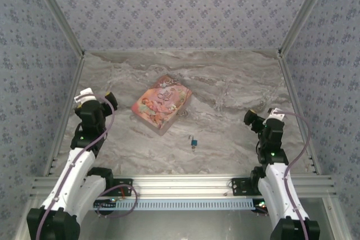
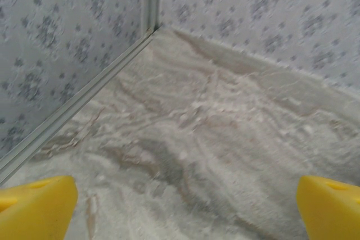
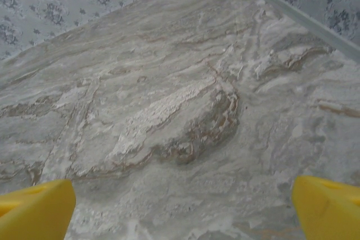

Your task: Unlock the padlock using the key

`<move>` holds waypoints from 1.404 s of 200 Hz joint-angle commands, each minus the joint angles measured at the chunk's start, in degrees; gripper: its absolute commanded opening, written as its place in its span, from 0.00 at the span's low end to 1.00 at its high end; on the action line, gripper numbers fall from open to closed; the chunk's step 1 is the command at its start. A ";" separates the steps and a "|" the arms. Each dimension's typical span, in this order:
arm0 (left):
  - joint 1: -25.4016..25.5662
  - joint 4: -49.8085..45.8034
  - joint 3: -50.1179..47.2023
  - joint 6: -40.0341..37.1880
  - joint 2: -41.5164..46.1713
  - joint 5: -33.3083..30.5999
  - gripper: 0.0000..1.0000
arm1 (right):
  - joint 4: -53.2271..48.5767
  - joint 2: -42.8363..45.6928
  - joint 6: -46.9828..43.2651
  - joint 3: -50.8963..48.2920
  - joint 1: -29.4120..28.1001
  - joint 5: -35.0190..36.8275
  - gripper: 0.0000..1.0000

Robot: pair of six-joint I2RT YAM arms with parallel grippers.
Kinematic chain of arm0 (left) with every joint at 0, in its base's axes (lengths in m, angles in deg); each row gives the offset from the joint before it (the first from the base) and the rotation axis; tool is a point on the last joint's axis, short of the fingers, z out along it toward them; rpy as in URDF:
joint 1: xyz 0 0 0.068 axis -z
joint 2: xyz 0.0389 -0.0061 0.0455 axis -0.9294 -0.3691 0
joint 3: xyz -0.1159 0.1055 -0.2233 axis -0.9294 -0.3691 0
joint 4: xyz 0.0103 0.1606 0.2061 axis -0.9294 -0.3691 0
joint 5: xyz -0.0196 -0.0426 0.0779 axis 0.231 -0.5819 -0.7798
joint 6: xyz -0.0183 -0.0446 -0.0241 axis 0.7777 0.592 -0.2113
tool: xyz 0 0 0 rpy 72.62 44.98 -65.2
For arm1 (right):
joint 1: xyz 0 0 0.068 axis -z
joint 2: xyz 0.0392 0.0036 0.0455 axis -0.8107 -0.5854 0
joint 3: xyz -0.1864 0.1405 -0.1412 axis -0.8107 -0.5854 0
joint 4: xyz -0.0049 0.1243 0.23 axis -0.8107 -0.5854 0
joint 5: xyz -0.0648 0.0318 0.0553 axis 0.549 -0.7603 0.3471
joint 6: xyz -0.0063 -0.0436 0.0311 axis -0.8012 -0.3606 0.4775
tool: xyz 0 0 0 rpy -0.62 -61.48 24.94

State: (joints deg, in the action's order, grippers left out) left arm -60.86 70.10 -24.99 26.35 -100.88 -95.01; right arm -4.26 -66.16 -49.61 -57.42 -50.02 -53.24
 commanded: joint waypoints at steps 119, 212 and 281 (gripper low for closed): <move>-0.72 7.27 -4.69 -2.08 -8.90 -3.17 0.99 | 40.29 -41.91 -18.41 5.93 -0.73 -9.55 1.00; -0.76 29.00 -10.36 -11.13 -19.89 0.13 0.99 | 40.59 -53.26 -18.49 11.73 -1.17 -7.74 1.00; -0.89 51.32 -11.11 -22.99 -33.89 12.10 0.99 | 40.69 -53.34 -18.55 11.68 -1.41 -7.46 1.00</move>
State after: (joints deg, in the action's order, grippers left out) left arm -61.23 109.05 -36.27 9.08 -132.29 -87.95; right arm 36.87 -119.36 -67.41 -46.14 -51.31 -61.70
